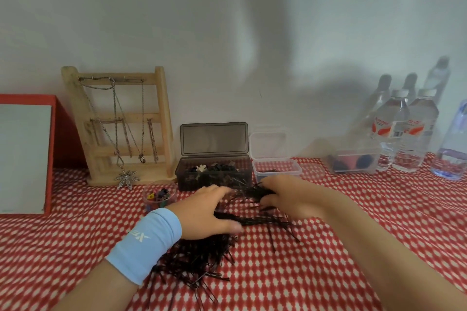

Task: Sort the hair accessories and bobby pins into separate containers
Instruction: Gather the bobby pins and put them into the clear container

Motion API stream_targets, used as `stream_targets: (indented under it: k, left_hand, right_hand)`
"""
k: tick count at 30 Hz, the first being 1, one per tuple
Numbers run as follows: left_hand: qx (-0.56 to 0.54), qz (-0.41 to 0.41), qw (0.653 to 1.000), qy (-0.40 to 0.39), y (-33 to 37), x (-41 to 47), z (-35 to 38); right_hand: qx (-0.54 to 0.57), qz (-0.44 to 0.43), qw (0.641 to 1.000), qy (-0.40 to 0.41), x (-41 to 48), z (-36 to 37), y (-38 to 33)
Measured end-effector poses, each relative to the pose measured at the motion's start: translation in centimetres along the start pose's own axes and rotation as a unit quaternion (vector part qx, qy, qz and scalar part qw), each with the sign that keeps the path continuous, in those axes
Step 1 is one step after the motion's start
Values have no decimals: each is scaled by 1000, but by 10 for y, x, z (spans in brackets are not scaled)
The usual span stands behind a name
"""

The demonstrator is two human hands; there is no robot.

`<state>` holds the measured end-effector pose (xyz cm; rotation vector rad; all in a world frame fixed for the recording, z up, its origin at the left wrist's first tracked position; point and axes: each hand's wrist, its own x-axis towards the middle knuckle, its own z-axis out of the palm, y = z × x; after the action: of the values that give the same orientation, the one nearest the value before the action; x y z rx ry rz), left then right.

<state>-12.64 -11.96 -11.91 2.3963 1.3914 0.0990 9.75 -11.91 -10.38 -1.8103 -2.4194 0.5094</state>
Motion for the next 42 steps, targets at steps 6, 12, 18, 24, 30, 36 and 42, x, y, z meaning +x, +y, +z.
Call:
stream_targets:
  k: [6,12,18,24,30,36,42]
  left_hand:
    - [-160,19,963,219,15,4,2]
    - [-214,-3,943,254,14,8,2]
    - [-239,18,942,233,16,6,-5]
    - [-206,6,955,214,1,6,-14]
    - [-111,-12,992,60,-3,3,-12]
    - [-253,85,940,211,29,2,-6]
    - [-192,137,933,271,37,6,-3]
  right_hand:
    - [131,-38,991,16,-3,11,-5]
    - [258,-43,965,-11,-2,19,-7]
    - [185,-56,981,2,-4,17,-6]
    - [210,-39,976,29,-11,7,1]
    - [352,-38,935,26,-13,6,9]
    - [461,-106,880,-42,-11,15,4]
    - [540,-112,827,-105,-10,19,0]
